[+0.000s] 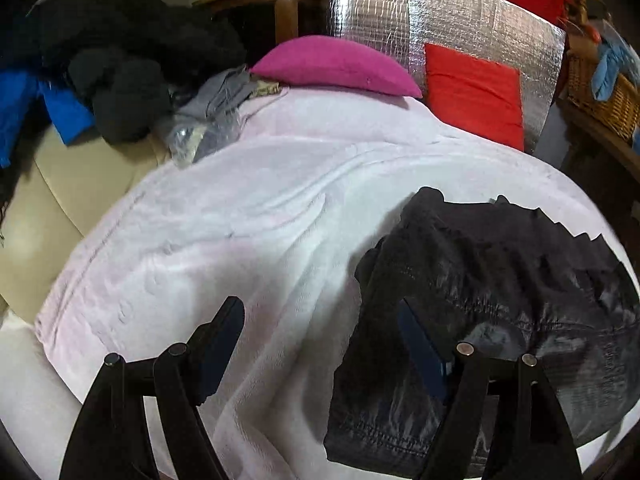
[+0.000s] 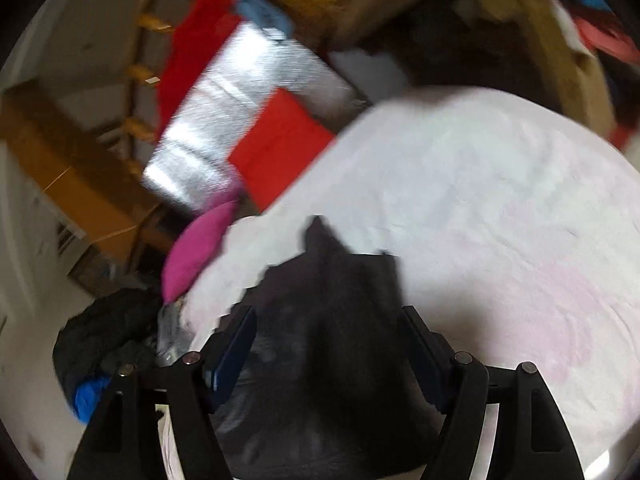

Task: Fold large clothes

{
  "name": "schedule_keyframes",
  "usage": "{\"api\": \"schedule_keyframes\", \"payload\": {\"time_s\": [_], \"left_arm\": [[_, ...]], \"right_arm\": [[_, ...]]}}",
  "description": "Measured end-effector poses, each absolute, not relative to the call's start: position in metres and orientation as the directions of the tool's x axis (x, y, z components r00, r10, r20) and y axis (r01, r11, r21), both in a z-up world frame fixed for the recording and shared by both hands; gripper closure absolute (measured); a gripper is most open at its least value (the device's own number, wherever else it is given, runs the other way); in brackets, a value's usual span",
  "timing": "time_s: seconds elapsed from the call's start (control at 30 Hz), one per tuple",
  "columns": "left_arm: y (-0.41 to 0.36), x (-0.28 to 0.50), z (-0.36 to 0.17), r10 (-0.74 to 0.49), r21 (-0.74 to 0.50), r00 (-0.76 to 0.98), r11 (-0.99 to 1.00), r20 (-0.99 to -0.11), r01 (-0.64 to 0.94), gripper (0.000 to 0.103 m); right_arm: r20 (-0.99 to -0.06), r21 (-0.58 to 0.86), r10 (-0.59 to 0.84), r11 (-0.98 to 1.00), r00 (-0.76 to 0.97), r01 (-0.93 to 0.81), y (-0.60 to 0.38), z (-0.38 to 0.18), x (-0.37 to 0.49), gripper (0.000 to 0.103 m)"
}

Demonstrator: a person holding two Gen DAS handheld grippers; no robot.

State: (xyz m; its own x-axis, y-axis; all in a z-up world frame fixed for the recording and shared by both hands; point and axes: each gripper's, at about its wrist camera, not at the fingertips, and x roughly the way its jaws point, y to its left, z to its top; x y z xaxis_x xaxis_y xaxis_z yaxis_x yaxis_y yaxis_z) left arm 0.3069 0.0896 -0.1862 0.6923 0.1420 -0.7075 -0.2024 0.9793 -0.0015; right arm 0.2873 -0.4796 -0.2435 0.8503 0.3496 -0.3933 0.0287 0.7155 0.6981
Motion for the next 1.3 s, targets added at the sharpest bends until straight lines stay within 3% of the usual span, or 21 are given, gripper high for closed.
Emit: {"api": "schedule_keyframes", "payload": {"time_s": [0.1,0.23,0.3,0.43,0.67,1.03,1.3], "left_arm": [[0.086,0.308,-0.185,0.177,0.042,0.702,0.978,-0.689,-0.206,0.024],[0.083,0.307,-0.184,0.196,0.082,0.714,0.978,-0.672,-0.192,0.024],[0.082,0.306,-0.184,0.205,0.098,0.718,0.977,-0.665,-0.188,0.024],[0.082,0.305,-0.183,0.216,0.114,0.725,0.976,-0.654,-0.187,0.024],[0.08,0.305,-0.183,0.222,0.132,0.728,0.975,-0.649,-0.18,0.024],[0.08,0.307,-0.186,0.232,0.153,0.721,0.973,-0.653,-0.174,0.024],[0.077,0.311,-0.19,0.2,0.147,0.717,0.98,-0.668,-0.136,0.024]], "right_arm": [[-0.448,0.669,0.403,0.743,0.798,0.0,-0.456,-0.247,0.305,0.027],[-0.649,0.582,0.385,0.806,0.656,0.103,-0.434,-0.277,0.339,0.027],[-0.676,0.546,0.362,0.831,0.642,0.108,-0.429,-0.278,0.344,0.027],[-0.651,0.566,0.369,0.819,0.663,0.1,-0.433,-0.271,0.339,0.027],[-0.464,0.707,0.399,0.705,0.791,0.059,-0.473,-0.25,0.317,0.027],[-0.503,0.745,0.377,0.646,0.778,0.168,-0.511,-0.271,0.307,0.027],[-0.501,0.754,0.404,0.638,0.765,0.156,-0.517,-0.277,0.307,0.026]]}}
